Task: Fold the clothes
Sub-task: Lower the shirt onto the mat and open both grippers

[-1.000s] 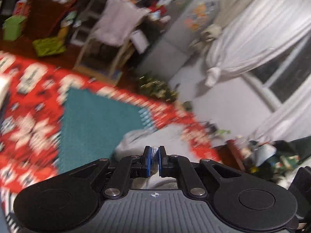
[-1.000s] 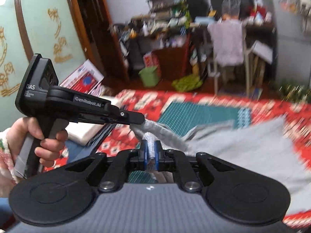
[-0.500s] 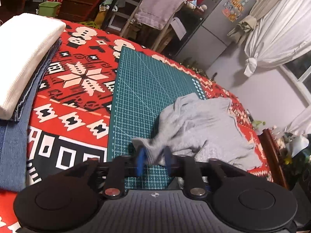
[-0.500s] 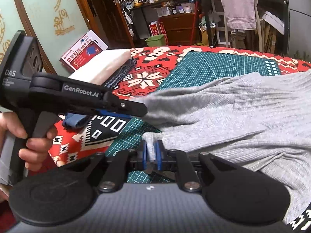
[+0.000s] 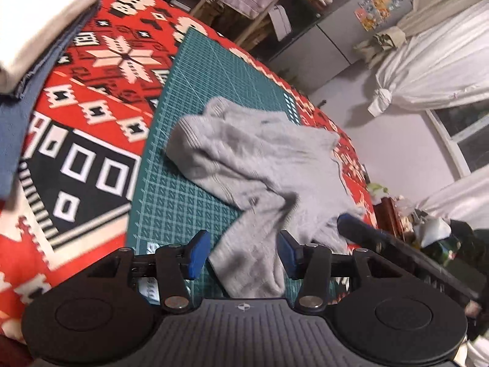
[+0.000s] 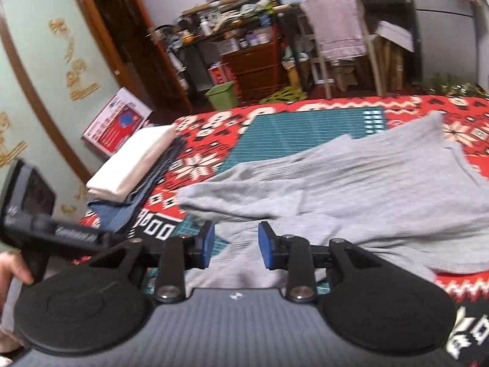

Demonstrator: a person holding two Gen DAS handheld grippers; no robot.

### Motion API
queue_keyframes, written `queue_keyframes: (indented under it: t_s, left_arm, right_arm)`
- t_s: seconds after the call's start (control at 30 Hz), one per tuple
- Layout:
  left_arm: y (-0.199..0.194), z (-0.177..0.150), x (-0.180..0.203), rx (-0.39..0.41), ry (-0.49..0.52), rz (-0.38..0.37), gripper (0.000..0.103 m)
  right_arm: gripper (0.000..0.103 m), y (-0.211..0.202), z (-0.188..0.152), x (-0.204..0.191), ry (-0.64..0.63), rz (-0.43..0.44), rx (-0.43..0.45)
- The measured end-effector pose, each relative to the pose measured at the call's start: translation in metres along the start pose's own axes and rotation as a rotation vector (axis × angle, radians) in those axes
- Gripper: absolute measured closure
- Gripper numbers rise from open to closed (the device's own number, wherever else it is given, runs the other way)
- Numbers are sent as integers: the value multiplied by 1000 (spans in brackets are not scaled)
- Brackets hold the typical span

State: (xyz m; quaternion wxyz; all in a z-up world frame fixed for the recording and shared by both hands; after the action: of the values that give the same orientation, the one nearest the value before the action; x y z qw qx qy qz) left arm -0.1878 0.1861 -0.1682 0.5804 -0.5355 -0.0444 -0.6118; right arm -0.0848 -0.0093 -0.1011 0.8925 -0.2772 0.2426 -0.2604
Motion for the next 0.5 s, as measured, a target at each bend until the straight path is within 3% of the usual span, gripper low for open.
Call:
queue_keyframes:
  t_s: [0.13,0.23,0.4,0.47,0.5]
  left_arm:
    - [0,-10,24,-27,120,-12,55]
    - [10,-20,39,-66,217,22,54]
    - [35,-30,44,-113,276,105,54]
    - [43,-31,44,-121,296,148,58]
    - [46,-31,43,-124,295,166,67]
  right_arm:
    - [68,1,-4,10,23,-16,-7]
    - [68,4,-8,12,26,-20,-21]
    - [68,6,-6,9,7,-22,-22]
    - [68,5,-4,8,-3,-28,-20]
    - [68,5,-3,8,-6,-30,-18]
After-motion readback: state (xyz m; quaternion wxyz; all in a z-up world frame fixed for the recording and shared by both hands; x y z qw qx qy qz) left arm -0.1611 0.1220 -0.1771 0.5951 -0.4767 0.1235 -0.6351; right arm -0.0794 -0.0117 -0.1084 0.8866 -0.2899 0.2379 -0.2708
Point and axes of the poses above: each gripper's, at about its wrist camera, not at the fingertips, and y roughly the way its jaws point, x to its right, z to its top, the point moved 5 cm from there along y, roughly the way its jaws point, and after that the axes turned 7 degrees about -z, right-handed, at the moved point
